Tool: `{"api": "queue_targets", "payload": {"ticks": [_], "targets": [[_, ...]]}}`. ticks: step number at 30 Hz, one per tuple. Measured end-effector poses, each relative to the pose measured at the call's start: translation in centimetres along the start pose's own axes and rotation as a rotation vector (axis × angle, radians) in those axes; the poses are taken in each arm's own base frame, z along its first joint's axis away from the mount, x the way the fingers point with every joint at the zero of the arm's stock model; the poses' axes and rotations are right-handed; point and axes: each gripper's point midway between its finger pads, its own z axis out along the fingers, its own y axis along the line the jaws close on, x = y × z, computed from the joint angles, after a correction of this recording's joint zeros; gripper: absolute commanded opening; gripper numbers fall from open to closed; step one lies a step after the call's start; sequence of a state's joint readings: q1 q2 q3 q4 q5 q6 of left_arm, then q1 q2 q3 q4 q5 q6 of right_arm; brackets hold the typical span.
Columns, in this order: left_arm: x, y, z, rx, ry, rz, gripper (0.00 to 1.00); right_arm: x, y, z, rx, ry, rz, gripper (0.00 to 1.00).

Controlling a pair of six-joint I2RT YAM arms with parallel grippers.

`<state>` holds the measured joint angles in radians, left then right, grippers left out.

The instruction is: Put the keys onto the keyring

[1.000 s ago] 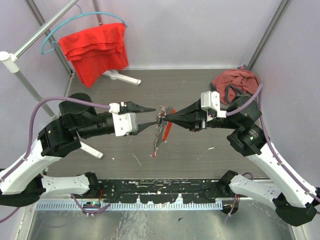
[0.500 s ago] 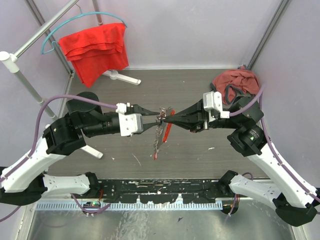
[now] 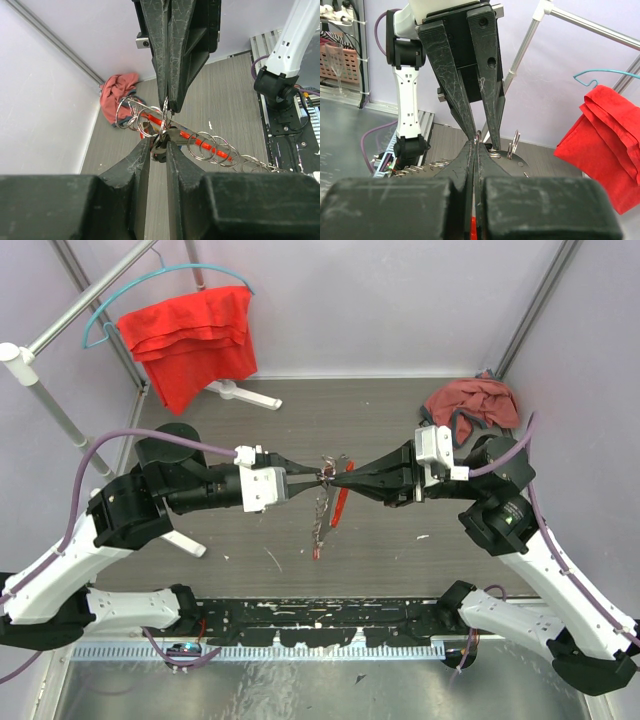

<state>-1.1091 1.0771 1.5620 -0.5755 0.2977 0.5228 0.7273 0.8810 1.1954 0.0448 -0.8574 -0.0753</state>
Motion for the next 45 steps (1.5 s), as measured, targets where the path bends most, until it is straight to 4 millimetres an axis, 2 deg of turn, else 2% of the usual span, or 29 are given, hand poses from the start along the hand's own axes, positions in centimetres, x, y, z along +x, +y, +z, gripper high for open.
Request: {"api": "queue_targets", "payload": {"ticks": [6, 15, 23, 34, 45], "targets": [[-0.06, -0.02, -0.04, 0.002, -0.001, 0.0, 0.3, 0.04, -0.01, -0.01, 0.0, 0.001, 0.0, 0.01], [-0.31, -0.42, 0.01, 0.024, -0.015, -0.004, 0.3, 0.51, 0.01, -0.08, 0.002, 0.018, 0.008, 0.01], [-0.41, -0.49, 0.0, 0.028, -0.019, -0.003, 0.21, 0.69, -0.1, -0.11, 0.006, 0.024, -0.001, 0.01], [-0.47, -0.4, 0.16, 0.03, -0.016, -0.003, 0.0, 0.82, 0.01, -0.5, 0.019, 0.038, -0.008, 0.01], [-0.56, -0.22, 0.47, 0.032, -0.011, -0.003, 0.0, 0.25, -0.18, -0.59, 0.037, 0.024, -0.018, 0.01]]}}
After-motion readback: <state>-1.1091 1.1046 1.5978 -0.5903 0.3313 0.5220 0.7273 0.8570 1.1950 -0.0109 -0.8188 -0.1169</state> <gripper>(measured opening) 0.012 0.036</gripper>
